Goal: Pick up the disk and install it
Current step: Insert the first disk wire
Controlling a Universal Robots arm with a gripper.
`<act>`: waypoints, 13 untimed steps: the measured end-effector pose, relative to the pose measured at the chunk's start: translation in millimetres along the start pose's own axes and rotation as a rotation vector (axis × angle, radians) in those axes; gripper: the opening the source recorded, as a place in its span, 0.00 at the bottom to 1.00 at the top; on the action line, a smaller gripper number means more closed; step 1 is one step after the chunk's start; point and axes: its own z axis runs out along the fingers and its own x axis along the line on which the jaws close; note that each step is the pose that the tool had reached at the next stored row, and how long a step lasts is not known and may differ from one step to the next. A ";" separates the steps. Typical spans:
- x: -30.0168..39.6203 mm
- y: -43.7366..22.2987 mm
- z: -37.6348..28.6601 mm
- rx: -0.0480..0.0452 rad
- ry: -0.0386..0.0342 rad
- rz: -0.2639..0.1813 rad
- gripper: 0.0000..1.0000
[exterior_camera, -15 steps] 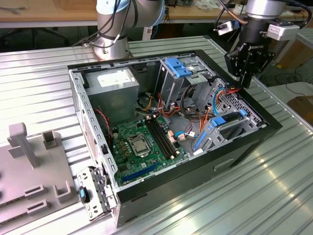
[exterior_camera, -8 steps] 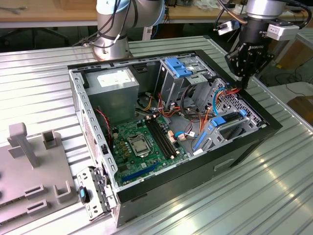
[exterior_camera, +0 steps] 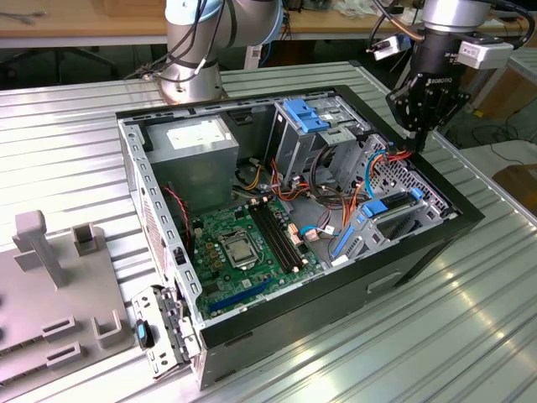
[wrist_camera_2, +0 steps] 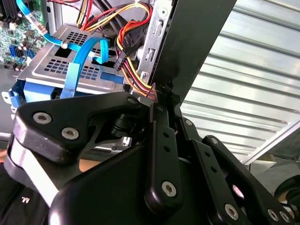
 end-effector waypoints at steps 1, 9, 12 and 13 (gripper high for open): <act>0.0 0.0 0.0 0.0000 -0.0001 0.000 0.17; 0.4 1.0 -4.1 -0.0022 -0.0038 0.015 0.17; 1.0 2.1 -8.7 -0.0038 -0.0064 0.026 0.17; 1.1 2.4 -9.8 -0.0049 -0.0084 0.034 0.17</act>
